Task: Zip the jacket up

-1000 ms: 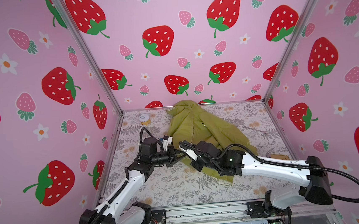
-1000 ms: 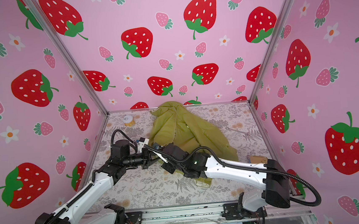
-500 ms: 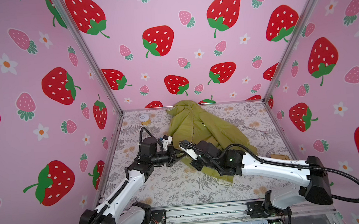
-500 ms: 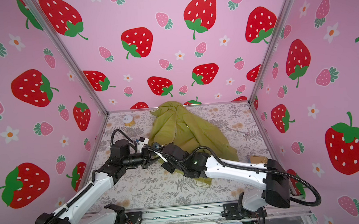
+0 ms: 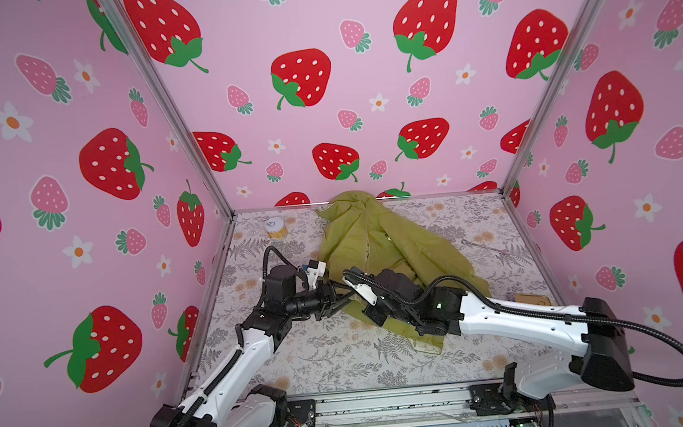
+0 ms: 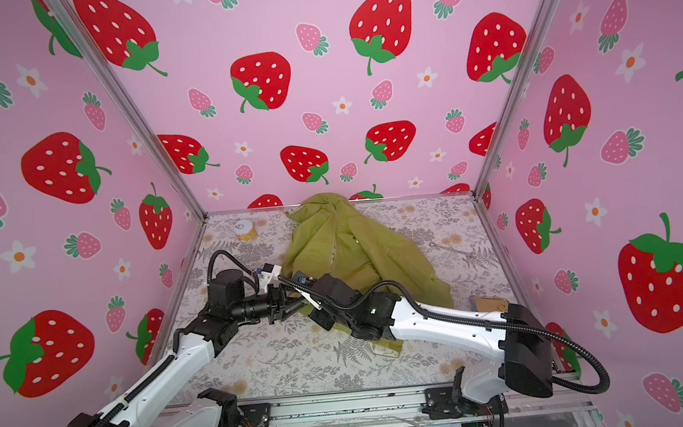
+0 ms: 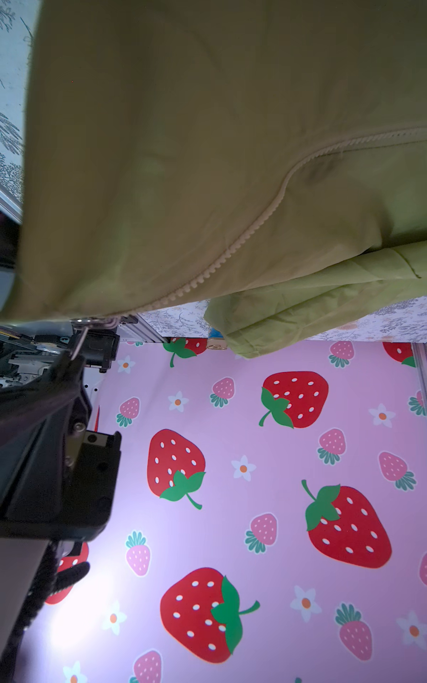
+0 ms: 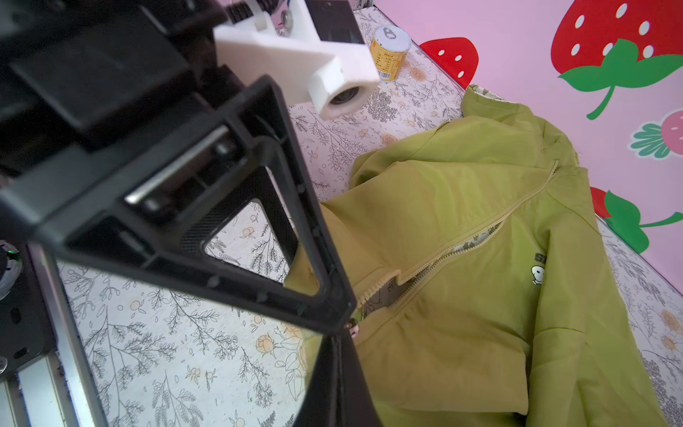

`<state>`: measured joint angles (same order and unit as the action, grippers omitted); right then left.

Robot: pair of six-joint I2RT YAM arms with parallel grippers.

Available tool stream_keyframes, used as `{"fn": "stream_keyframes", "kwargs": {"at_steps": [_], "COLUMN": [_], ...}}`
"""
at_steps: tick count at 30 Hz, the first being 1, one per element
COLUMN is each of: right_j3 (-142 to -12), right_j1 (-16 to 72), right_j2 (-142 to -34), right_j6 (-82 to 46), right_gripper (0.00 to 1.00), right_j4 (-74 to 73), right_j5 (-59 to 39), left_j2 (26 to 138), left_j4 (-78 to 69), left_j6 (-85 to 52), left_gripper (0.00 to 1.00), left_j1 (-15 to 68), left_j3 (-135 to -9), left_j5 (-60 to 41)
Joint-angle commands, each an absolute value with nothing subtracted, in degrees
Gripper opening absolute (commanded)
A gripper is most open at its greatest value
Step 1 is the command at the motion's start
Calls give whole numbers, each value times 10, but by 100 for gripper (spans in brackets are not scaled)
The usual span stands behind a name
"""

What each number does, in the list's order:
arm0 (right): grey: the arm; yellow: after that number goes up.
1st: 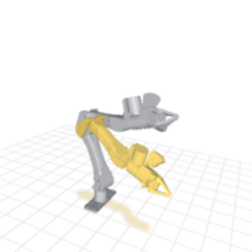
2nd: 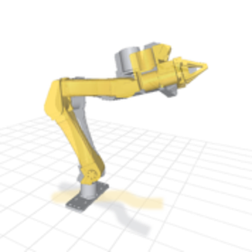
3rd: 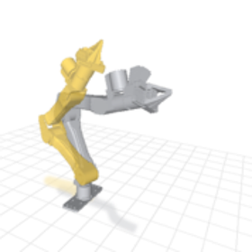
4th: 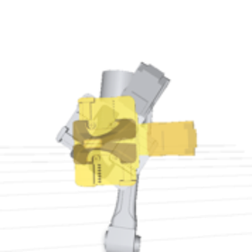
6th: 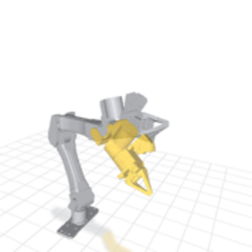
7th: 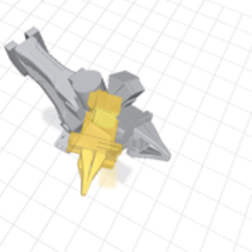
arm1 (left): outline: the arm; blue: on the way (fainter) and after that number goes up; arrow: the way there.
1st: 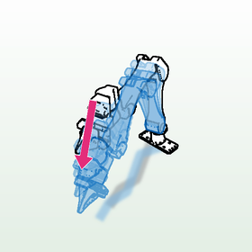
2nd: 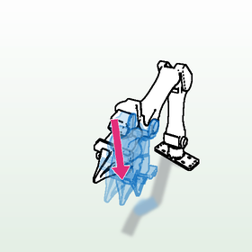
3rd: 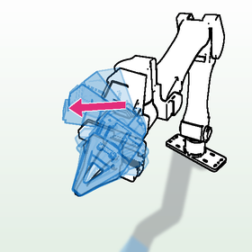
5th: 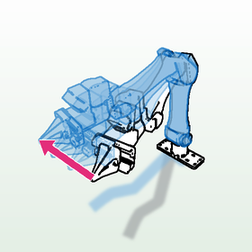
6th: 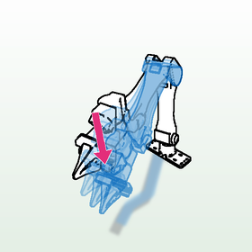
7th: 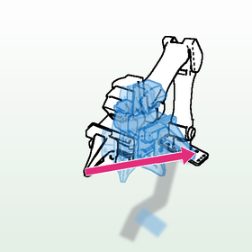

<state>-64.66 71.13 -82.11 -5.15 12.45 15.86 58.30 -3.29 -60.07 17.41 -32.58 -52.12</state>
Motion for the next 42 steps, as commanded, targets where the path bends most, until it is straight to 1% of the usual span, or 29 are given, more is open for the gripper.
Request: {"fn": "stream_keyframes", "kwargs": {"at_steps": [1,4,7,10,15,18,21,25,31,38,40,42], "right_j3": [-634,-627,-619,-614,-613,-613,-613,-612,-609,-600,-597,-594], "right_j1": [698,688,675,665,655,652,650,648,645,642,641,638], "right_j2": [-805,-805,-803,-804,-806,-807,-810,-814,-815,-814,-813,-811], "right_j6": [-59,-65,-71,-76,-83,-86,-89,-92,-95,-100,-101,-103], "right_gripper": [0,0,0,0,0,0,0,0,0,0,0,0], "right_j4": [95,86,76,65,56,50,46,41,34,26,25,22], "right_j5": [138,119,96,71,44,33,27,20,11,7,6,4], "left_j2": [560,534,511,494,488,505,525,546,575,600,609,618], "left_j4": [-56,-89,-57,-58,-12,30,43,16,0,-64,-81,-95], "left_j6": [-605,-615,-583,-569,-520,-482,-465,-472,-473,-502,-510,-517], "left_gripper": [51,52,52,54,57,57,55,52,44,36,32,24], "left_j1": [177,177,176,179,200,223,239,251,258,257,257,257], "left_j3": [-300,-269,-260,-251,-282,-309,-325,-332,-336,-334,-332,-328], "left_j5": [-535,-532,-521,-517,-489,-465,-443,-435,-418,-413,-420,-425]}}
